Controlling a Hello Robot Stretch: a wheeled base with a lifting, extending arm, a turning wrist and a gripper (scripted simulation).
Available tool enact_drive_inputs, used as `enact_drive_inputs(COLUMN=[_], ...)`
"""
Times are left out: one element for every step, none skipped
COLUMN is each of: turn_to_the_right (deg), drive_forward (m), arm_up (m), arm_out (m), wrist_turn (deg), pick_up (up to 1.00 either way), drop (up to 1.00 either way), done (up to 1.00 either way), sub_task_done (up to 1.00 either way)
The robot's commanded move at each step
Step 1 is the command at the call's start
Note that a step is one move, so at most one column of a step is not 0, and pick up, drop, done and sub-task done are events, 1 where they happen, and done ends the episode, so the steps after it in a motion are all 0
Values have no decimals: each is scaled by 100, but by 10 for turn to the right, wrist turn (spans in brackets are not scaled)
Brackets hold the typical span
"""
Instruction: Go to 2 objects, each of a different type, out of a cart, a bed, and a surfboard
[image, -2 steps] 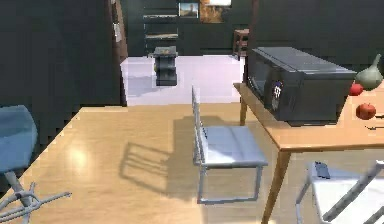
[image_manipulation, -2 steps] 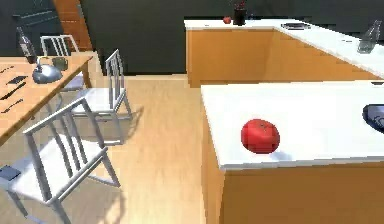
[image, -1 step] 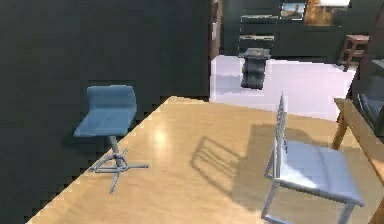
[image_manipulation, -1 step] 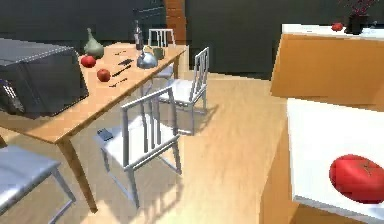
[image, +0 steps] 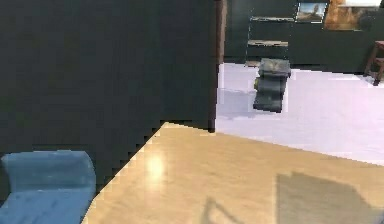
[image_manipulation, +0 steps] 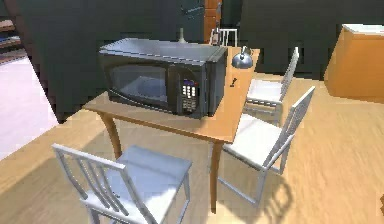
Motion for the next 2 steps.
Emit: enact_drive_inputs(turn_to_the_right=[180, 0], drive_forward=[0, 95], arm_up=[0, 0], arm_out=[0, 0], wrist_turn=[0, 0], pick_up=[0, 0], drop=[0, 0], done=[0, 0], sub_task_done=[0, 0])
